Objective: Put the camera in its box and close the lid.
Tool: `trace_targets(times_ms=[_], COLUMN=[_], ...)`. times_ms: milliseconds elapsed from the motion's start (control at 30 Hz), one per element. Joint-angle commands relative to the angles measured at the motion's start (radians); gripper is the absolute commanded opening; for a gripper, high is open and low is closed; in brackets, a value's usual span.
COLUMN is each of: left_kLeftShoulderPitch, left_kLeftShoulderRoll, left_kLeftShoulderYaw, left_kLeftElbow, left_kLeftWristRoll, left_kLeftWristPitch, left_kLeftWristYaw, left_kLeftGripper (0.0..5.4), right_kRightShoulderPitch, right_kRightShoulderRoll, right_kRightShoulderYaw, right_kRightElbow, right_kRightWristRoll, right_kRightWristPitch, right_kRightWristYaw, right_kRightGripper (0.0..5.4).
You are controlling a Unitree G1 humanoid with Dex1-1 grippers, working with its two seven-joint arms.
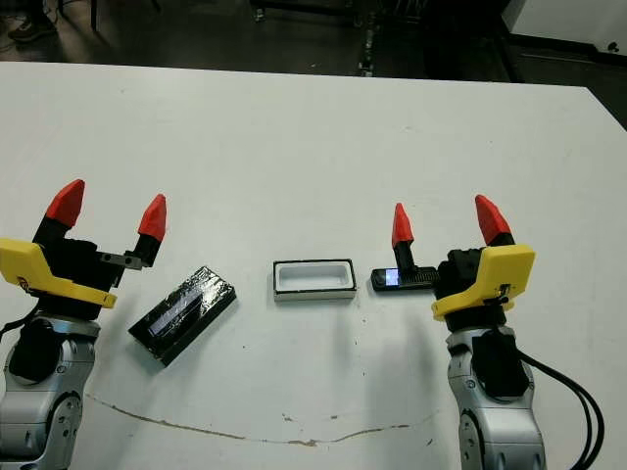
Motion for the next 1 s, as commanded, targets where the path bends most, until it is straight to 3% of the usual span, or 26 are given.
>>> trace_targets(times_ms=[33, 200, 333, 500, 633, 767, 867, 1000], left_kLeftShoulderPitch=[0.013, 0.016, 0.015, 0.014, 0.011, 0.007, 0.006, 0.006], left_kLeftShoulderRoll=[0.001, 0.0, 0.003, 0.005, 0.002, 0.001, -0.001, -0.001], left_kLeftShoulderYaw=[-0.003, -0.002, -0.004, -0.003, -0.003, -0.001, -0.001, -0.004], left_kLeftElbow=[-0.005, -0.006, -0.004, -0.01, -0.018, -0.019, -0.025, -0.025], left_kLeftWristRoll=[-0.003, -0.022, -0.003, 0.011, 0.002, -0.002, -0.009, 0.007], left_kLeftWristPitch=[0.008, 0.017, 0.004, 0.015, 0.017, 0.022, 0.03, 0.025], left_kLeftWristYaw=[-0.001, -0.004, 0.001, 0.012, 0.009, 0.01, 0.011, 0.02], left_kLeftGripper=[5.38, 5.38, 5.38, 5.38, 5.38, 5.38, 5.38, 5.38], right_kRightShoulderPitch=[0.015, 0.017, 0.019, -0.006, -0.096, -0.258, -0.425, -0.561], right_kRightShoulderRoll=[-0.016, -0.014, -0.021, -0.115, -0.286, -0.512, -0.652, -0.76], right_kRightShoulderYaw=[-0.013, -0.01, -0.021, -0.07, -0.15, -0.19, -0.144, -0.052], right_kRightElbow=[0.006, 0.009, -0.009, -0.031, 0.04, 0.234, 0.392, 0.52], right_kRightWristRoll=[0.01, 0.017, 0.03, 0.058, 0.116, 0.159, 0.15, 0.103], right_kRightWristPitch=[0.019, 0.019, 0.03, 0.074, 0.092, 0.049, 0.044, 0.036], right_kRightWristYaw=[0.007, 0.015, 0.018, 0.09, 0.243, 0.497, 0.676, 0.857], right_kRightGripper=[5.4, 5.4, 5.4, 5.4, 5.4, 5.4, 5.4, 5.4])
